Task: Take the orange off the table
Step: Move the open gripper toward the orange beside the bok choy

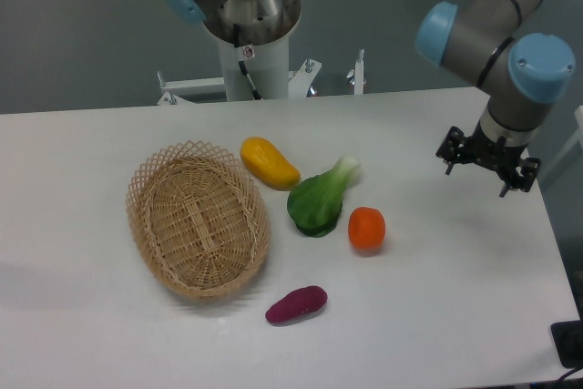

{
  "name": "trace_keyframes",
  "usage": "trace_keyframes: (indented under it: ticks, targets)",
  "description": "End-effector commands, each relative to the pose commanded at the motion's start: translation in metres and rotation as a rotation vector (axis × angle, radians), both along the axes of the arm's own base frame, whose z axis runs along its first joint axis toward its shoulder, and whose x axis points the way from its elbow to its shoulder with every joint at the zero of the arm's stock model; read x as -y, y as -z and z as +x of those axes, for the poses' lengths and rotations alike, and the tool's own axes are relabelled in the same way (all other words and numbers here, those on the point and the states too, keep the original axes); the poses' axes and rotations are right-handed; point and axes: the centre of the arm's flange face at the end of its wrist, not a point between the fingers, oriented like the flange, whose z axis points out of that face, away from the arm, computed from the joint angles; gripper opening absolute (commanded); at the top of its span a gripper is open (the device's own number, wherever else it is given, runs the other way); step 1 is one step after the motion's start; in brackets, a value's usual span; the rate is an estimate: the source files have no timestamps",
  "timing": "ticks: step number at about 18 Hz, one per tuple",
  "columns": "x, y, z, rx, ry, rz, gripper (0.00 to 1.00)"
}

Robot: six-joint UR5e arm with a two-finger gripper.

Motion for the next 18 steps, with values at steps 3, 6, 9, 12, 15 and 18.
trace_keyframes:
  ticks: [3, 6, 9, 12, 15, 18]
  targets:
    - [-0.017, 0.004, 0.012, 0.014, 0.026, 0.015, 1.00]
    - [-0.032, 0.008, 0.020, 0.018, -0.004, 0.014, 1.00]
    - [-0.048, 0.009, 0.032, 0.021, 0.013, 0.016, 1.00]
    - [-0.063, 0.014, 0.046, 0.036, -0.029, 0.010, 1.00]
    - [-0.068, 0.035, 0.066, 0.079, -0.057, -0.014, 1.00]
    - [-0.073, 0.047, 0.080, 0.101, -0.068, -0.019, 1.00]
